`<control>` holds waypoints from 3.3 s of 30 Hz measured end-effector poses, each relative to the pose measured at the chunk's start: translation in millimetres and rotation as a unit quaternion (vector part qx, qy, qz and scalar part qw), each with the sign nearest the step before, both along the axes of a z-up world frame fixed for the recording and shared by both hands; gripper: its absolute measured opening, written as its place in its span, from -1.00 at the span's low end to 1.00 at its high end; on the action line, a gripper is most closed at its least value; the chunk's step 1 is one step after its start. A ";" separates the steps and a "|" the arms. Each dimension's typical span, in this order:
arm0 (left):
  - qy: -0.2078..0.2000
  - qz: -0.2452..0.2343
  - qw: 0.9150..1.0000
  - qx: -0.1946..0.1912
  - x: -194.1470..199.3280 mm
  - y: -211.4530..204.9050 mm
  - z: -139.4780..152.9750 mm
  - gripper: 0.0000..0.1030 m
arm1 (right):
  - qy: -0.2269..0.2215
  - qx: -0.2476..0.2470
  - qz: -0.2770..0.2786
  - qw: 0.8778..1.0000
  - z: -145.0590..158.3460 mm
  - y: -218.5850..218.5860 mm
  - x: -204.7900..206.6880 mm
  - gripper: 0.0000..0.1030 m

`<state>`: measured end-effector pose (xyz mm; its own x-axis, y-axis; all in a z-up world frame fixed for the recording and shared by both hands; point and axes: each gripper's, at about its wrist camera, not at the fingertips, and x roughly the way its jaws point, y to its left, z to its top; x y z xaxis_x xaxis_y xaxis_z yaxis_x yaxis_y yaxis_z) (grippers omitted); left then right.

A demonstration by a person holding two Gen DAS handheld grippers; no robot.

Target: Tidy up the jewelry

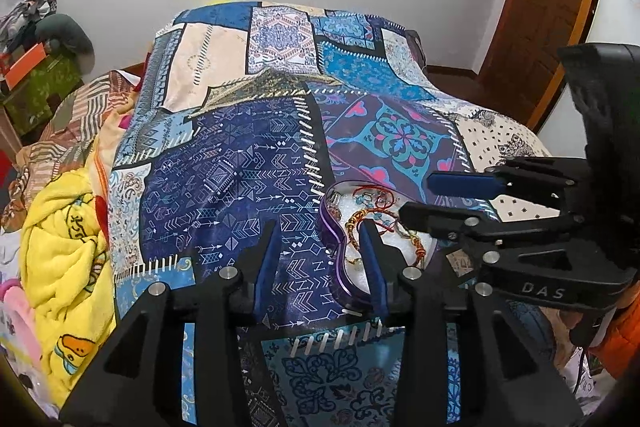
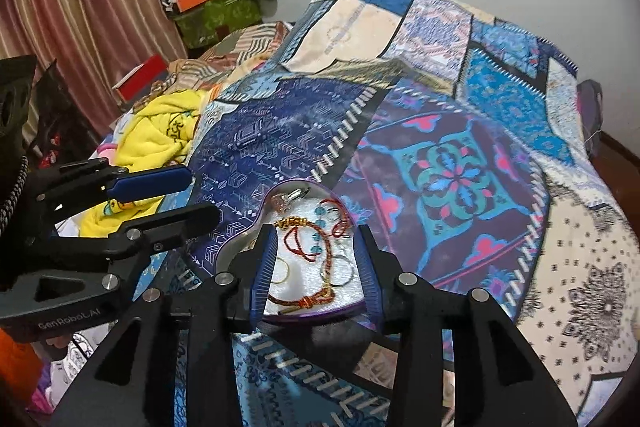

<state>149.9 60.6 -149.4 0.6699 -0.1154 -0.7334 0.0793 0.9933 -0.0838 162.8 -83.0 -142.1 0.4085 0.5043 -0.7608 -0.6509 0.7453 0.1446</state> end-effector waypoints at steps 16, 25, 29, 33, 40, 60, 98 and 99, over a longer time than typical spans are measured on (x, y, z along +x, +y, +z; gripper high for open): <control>-0.159 0.039 0.986 0.023 -79.6 -21.1 107.3 -0.11 | -0.137 0.070 -0.050 0.987 105.5 -44.8 -68.0 -0.30; -0.300 0.077 0.951 0.020 -161.2 -33.1 169.3 0.22 | -0.256 0.142 -0.096 0.951 169.4 -72.8 -137.4 0.02; -0.331 0.086 0.939 0.024 -185.5 -38.3 180.1 0.45 | -0.287 0.147 -0.112 0.940 178.1 -74.1 -156.5 0.24; -0.343 0.092 0.934 0.028 -196.2 -41.7 181.7 0.79 | -0.311 0.149 -0.129 0.930 179.5 -74.3 -166.9 0.67; -0.342 0.104 0.934 0.027 -199.4 -41.9 178.4 0.93 | -0.332 0.138 -0.152 0.921 177.5 -69.2 -174.9 0.97; -0.329 0.103 0.938 0.026 -192.5 -44.0 171.0 0.97 | -0.316 0.136 -0.154 0.926 171.0 -78.3 -177.1 0.97; -0.313 0.102 0.944 0.014 -184.5 -41.5 166.0 0.98 | -0.295 0.148 -0.167 0.929 172.5 -87.3 -173.0 0.97; -0.312 0.102 0.944 0.012 -184.5 -40.9 165.7 0.98 | -0.294 0.148 -0.167 0.929 172.7 -87.5 -172.9 0.97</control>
